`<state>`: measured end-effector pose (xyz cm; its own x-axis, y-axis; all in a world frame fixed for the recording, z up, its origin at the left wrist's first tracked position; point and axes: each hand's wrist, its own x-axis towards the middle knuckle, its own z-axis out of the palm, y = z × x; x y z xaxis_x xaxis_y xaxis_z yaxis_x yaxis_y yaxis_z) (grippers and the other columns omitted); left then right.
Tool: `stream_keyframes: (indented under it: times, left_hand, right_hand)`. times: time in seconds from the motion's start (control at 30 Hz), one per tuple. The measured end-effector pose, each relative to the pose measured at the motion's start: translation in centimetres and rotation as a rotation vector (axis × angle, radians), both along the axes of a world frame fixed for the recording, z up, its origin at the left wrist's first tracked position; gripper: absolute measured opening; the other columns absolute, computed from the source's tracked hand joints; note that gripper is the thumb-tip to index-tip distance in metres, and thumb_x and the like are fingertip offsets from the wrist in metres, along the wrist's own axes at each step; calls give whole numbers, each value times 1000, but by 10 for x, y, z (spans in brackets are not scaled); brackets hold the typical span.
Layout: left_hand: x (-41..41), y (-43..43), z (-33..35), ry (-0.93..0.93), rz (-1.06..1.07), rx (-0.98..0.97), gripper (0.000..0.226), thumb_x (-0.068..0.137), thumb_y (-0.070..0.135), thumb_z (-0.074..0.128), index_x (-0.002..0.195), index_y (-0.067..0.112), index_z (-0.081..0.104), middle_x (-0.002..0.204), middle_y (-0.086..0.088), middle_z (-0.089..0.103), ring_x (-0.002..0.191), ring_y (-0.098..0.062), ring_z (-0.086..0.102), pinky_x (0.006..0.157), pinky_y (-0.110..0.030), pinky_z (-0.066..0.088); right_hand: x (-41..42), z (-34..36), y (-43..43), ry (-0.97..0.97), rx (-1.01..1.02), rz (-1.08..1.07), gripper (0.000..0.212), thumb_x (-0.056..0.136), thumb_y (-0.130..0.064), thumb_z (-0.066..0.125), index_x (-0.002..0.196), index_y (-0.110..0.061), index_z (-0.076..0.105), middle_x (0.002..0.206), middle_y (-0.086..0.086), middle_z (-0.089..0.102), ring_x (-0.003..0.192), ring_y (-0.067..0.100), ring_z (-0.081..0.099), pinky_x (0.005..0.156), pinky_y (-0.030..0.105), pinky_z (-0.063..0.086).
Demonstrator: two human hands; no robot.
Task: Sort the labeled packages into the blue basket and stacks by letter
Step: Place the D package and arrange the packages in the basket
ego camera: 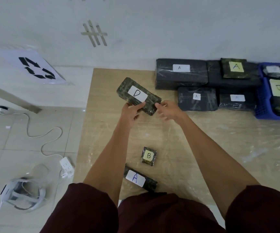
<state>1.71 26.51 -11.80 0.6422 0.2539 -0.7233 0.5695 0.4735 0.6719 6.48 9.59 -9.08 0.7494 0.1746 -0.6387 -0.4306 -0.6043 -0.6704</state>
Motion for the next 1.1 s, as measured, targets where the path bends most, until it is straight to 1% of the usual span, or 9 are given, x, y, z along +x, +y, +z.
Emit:
stream_keyframes:
  times: [0.07, 0.2, 0.37, 0.47, 0.53, 0.63, 0.73, 0.93, 1.1]
  left_hand:
    - [2, -16, 10, -69, -56, -25, 57, 80, 9, 84, 129, 12, 56, 100, -2, 71, 79, -12, 66, 66, -28, 42]
    - [9, -45, 30, -214, -195, 1, 51, 81, 11, 83, 127, 11, 60, 109, -4, 73, 91, -16, 70, 76, -30, 51]
    - [32, -71, 68, -363, -157, 12, 58, 83, 7, 80, 132, 12, 49, 112, -11, 71, 91, -24, 73, 82, -38, 61]
    - [43, -101, 89, -421, -298, 82, 64, 82, 5, 80, 133, 21, 45, 118, -14, 67, 89, -27, 74, 74, -40, 62]
    - [50, -129, 99, -436, -397, 102, 67, 82, 4, 79, 138, 19, 44, 120, -12, 65, 92, -27, 74, 74, -40, 62]
    - [61, -179, 110, -437, -460, 99, 67, 86, 3, 76, 142, 10, 39, 115, -13, 68, 94, -28, 74, 79, -48, 63]
    - [69, -225, 118, -447, -464, 143, 43, 89, 3, 73, 120, 17, 47, 115, -17, 68, 97, -32, 73, 81, -52, 62]
    - [82, -298, 133, -462, -398, 205, 39, 88, 3, 74, 113, 21, 49, 112, -15, 69, 94, -31, 73, 76, -47, 63]
    - [88, -340, 144, -491, -373, 226, 49, 84, 0, 77, 123, 14, 49, 118, -19, 67, 100, -35, 73, 73, -41, 63]
  right_hand:
    - [0, 9, -13, -2, 137, -148, 36, 98, -36, 63, 120, -8, 56, 113, 10, 70, 95, 26, 71, 77, 37, 58]
    - [0, 25, -45, -96, 442, -395, 28, 94, -18, 70, 116, -8, 55, 110, 10, 72, 93, 22, 72, 64, 29, 59]
    - [5, 50, -113, -171, 530, -419, 27, 97, -16, 67, 120, -10, 54, 106, 2, 71, 93, 21, 71, 67, 32, 61]
    - [13, 64, -159, -163, 579, -426, 26, 101, -16, 60, 125, -14, 53, 119, 6, 68, 109, 28, 69, 76, 43, 63]
    - [18, 74, -186, -161, 630, -443, 29, 103, -15, 54, 131, -22, 50, 121, 7, 65, 108, 28, 68, 72, 47, 62]
    - [24, 90, -227, -228, 606, -419, 48, 102, -12, 50, 141, -40, 43, 124, 2, 61, 104, 24, 69, 69, 48, 62]
    - [33, 103, -270, -326, 560, -372, 64, 95, -8, 61, 140, -49, 41, 129, 9, 55, 102, 25, 68, 68, 44, 62]
    - [51, 119, -341, -451, 553, -237, 53, 90, -5, 70, 132, -30, 46, 125, 18, 54, 85, 23, 70, 58, 42, 62]
    - [63, 124, -377, -513, 525, -260, 49, 89, -6, 71, 126, -27, 47, 122, 18, 54, 87, 22, 64, 50, 34, 57]
